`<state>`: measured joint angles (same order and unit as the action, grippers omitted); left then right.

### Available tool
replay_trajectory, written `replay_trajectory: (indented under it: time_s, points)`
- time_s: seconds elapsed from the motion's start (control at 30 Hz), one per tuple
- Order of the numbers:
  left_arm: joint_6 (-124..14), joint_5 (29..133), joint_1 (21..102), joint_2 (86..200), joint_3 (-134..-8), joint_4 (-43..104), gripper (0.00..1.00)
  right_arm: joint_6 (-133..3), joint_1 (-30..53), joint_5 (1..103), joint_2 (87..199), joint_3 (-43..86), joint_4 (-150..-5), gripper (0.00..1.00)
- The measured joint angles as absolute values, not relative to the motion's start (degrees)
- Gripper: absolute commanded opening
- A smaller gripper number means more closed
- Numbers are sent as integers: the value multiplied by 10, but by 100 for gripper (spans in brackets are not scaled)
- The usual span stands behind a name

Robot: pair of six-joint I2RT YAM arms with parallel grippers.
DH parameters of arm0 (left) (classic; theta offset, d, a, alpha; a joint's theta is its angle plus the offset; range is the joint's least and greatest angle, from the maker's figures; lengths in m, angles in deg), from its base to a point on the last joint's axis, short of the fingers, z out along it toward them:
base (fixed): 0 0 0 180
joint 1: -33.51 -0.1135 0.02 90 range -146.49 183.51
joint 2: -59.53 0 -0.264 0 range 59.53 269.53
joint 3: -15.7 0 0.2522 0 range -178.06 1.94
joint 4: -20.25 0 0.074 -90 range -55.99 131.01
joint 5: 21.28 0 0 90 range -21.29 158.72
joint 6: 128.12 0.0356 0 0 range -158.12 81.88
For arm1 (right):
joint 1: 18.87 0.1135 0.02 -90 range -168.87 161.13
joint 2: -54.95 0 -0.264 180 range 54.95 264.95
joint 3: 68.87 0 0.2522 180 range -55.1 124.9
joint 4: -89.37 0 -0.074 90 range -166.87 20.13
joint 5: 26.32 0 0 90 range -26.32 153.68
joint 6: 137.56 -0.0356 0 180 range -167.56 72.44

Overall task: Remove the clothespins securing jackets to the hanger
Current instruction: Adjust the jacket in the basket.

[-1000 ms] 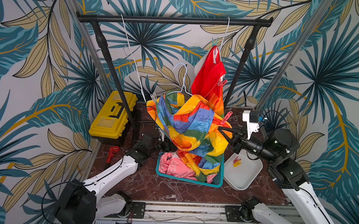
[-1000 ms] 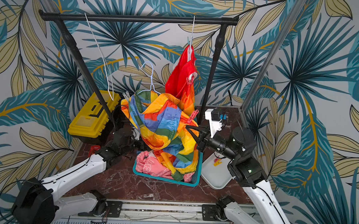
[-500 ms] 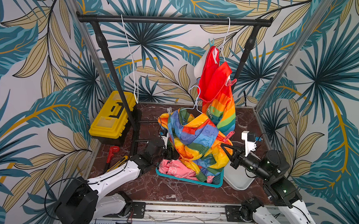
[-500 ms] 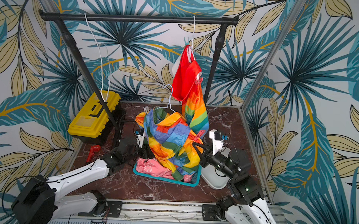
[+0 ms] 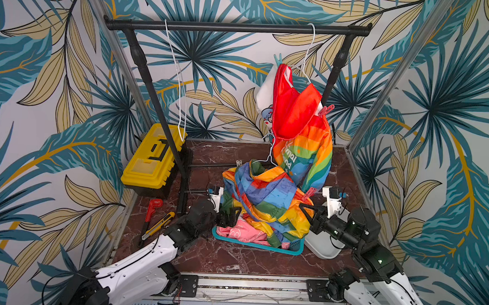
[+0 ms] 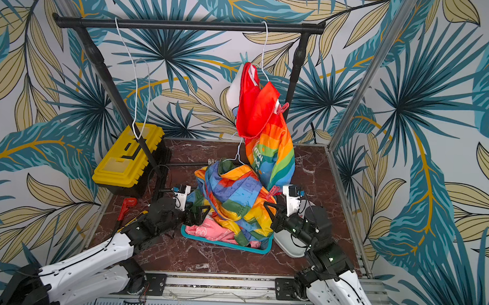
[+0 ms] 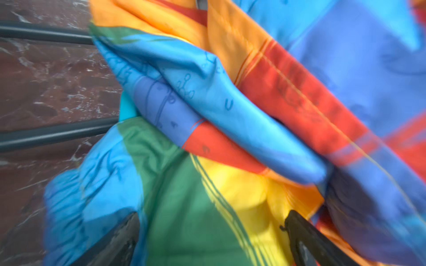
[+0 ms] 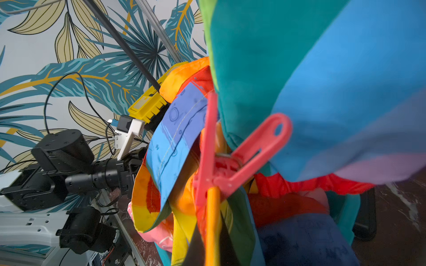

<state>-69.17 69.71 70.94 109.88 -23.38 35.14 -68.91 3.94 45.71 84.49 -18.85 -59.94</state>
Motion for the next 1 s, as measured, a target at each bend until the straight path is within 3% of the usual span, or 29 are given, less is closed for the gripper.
replay_trajectory:
  time_s: [0.23, 0.4, 0.53, 0.73, 0.93, 1.0]
  points:
    - [-672, 684, 710, 1012, -315, 465, 99, -682, 39, 456, 862, -189, -600, 0]
    - [-630, 689, 710, 1018, -414, 492, 100, -678, 39, 451, 866, -188, -600, 0]
    - [-603, 714, 709, 1116, -507, 484, 95, -676, 39, 445, 866, -188, -600, 0]
    - [-577, 765, 700, 1319, -659, 475, 77, -672, 39, 437, 866, -188, -600, 0]
    - [-575, 798, 682, 1437, -766, 476, 60, -672, 39, 431, 865, -188, -600, 0]
    - [-573, 807, 676, 1464, -797, 476, 59, -672, 39, 429, 865, -188, -600, 0]
